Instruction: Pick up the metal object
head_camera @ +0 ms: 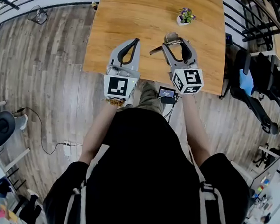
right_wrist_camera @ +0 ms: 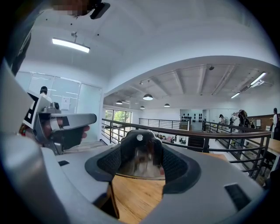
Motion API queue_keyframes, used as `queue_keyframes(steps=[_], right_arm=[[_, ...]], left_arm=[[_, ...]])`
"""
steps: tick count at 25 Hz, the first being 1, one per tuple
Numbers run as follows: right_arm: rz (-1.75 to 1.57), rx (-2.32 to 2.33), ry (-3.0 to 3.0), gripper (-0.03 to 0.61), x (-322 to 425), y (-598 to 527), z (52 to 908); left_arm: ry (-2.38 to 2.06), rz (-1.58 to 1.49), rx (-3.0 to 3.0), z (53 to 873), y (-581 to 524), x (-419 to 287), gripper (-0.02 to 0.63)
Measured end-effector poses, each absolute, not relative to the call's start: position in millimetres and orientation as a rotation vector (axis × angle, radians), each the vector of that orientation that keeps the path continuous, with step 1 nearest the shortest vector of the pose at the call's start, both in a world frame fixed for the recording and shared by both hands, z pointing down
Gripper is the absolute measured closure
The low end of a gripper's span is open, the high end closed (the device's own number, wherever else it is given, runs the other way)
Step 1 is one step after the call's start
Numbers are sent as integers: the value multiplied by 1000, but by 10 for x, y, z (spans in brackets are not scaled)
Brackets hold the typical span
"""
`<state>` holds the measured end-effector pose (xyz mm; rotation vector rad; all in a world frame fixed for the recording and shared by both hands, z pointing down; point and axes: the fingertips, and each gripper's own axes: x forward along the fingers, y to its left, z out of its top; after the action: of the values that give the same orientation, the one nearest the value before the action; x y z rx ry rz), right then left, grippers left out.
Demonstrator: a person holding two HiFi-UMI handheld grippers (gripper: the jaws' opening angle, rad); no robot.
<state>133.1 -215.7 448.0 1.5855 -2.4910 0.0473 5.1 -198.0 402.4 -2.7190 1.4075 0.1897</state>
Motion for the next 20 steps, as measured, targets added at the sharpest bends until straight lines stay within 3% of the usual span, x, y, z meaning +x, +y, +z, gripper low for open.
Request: queue_keyframes(steps=[20], right_arm=[[96,1515,-2514,295,1124,-1748,4790]], left_arm=[[1421,85,-2782,4436,-1835,72,603]])
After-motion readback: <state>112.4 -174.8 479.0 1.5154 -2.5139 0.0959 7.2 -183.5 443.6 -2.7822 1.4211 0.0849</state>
